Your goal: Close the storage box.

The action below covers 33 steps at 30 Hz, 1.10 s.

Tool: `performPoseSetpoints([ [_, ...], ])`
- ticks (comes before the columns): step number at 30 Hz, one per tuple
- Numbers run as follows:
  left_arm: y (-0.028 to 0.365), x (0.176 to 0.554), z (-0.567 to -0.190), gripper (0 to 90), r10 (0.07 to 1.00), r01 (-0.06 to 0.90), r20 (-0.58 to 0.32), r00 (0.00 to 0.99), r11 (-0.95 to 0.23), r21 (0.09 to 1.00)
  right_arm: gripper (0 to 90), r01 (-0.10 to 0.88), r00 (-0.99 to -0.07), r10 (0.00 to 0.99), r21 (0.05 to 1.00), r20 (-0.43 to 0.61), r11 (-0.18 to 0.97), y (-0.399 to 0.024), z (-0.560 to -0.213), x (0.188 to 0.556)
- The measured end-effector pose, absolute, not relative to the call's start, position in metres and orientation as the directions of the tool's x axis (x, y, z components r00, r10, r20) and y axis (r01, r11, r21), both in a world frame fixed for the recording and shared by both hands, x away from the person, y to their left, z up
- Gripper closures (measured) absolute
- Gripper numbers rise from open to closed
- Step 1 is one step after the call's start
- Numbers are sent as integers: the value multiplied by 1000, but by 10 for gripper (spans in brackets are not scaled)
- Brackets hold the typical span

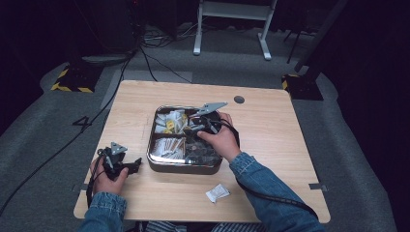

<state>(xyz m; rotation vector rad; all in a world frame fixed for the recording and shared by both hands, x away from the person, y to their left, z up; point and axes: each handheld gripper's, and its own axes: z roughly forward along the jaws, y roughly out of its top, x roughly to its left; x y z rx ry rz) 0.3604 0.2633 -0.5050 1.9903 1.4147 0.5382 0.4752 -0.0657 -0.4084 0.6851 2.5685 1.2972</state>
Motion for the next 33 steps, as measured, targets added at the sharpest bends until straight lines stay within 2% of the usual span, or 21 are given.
performPoseSetpoints([
  [13,263,360,-505,181,940,683,-30,340,-224,695,345,330,-861,507,813,49,481,-113,-394,457],
  [33,263,360,-505,180,940,683,-28,340,-226,695,331,339,-820,572,817,14,467,-193,-384,453],
])
